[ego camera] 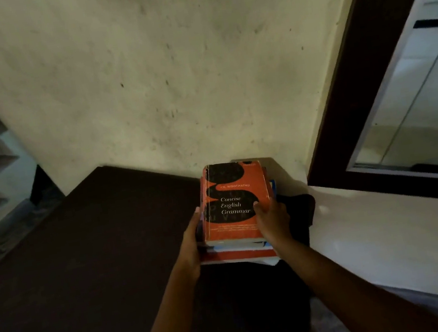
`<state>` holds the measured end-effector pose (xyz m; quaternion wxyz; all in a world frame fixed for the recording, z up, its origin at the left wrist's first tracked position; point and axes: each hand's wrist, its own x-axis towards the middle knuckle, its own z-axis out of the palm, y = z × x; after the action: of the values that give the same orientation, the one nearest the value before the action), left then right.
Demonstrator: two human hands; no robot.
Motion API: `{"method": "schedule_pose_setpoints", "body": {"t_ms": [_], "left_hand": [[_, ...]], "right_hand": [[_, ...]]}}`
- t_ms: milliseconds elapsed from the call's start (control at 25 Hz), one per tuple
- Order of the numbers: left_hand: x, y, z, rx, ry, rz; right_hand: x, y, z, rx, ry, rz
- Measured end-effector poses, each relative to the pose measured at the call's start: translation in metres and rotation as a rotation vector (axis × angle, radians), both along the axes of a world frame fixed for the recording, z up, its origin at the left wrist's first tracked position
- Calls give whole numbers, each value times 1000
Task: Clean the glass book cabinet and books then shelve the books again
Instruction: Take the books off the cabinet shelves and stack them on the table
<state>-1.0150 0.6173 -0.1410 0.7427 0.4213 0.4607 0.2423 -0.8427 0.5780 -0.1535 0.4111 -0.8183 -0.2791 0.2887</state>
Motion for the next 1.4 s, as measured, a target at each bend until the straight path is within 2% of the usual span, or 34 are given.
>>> {"method": "schedule_pose_setpoints", "body": {"t_ms": [120, 200, 280, 320, 440, 560, 720, 760, 840, 1040, 1160, 1240, 1400], "left_hand": [[-6, -5, 7, 141, 49, 12], [-4, -30, 19, 415, 162, 73], [7, -76, 28, 660, 184, 107], [17, -102, 29, 706, 164, 90], [75, -180, 26, 640, 70, -61], [161, -236, 12, 667, 72, -268], [328, -354, 7, 701, 2, -545], [369, -383, 12, 762, -6, -645], [448, -436, 30, 1023, 11, -760], [645, -517, 91, 1554, -185, -795], [759, -541, 132, 1777, -331, -740], [813, -553, 163, 1832, -404, -646], [920, -584, 259, 1805, -558, -548]], "right_hand": [[5, -25, 11, 124, 120, 70], [15, -57, 21, 202, 187, 134], [38, -100, 28, 199, 166, 177], [55, -127, 32, 186, 141, 200], [119, -222, 33, 172, 104, 221], [190, -325, 41, 209, 60, 113], [309, -501, 55, 203, -74, -156], [337, -543, 59, 215, -104, -230], [392, -616, 75, 241, -157, -376], [536, -730, 142, 375, -345, -700], [628, -759, 187, 497, -433, -736], [679, -766, 216, 556, -471, -740], [781, -773, 300, 648, -589, -630]]}}
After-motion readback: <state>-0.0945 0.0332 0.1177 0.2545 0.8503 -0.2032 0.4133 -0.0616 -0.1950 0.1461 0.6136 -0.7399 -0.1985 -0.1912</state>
